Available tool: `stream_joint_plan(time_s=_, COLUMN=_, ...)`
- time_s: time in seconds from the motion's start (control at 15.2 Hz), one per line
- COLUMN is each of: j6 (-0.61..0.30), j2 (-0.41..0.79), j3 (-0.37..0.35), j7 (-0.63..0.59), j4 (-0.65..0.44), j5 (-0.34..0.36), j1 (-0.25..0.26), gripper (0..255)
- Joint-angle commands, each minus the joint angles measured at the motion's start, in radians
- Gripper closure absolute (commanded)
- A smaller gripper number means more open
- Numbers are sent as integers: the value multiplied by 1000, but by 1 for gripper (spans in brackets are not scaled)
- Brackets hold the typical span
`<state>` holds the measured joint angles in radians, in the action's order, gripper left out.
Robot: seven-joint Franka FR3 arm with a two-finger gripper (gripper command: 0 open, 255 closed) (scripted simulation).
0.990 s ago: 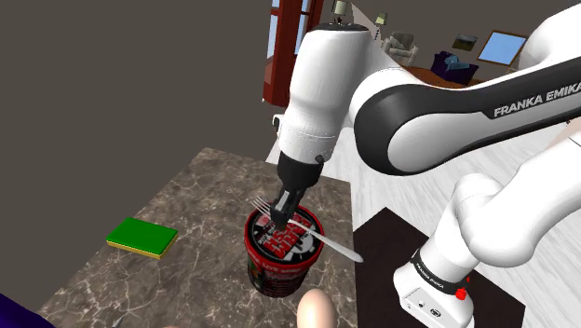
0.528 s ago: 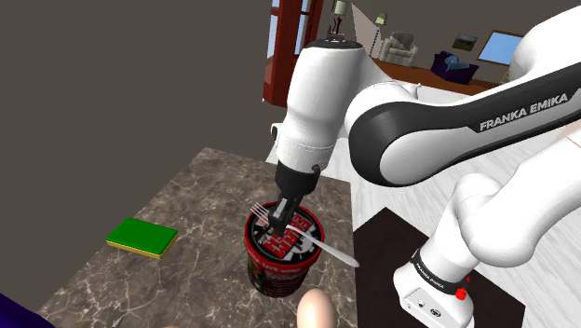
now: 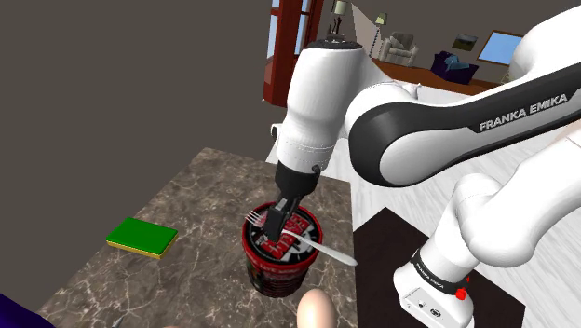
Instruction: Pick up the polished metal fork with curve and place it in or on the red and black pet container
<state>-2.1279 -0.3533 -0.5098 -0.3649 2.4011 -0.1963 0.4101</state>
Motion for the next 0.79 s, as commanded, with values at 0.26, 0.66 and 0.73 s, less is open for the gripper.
stream_joint_plan(time_s=0.26, j6=137, j2=-50, j3=27, j7=9, j4=-88, j5=-3, j1=2, gripper=0)
stream_joint_plan(time_s=0.66, j6=137, j2=-50, j3=27, j7=9, j4=-88, j5=-3, j1=2, gripper=0)
stream_joint_plan(time_s=0.73, j6=137, j2=-50, j3=27, j7=9, j4=-88, j5=-3, j1=2, gripper=0)
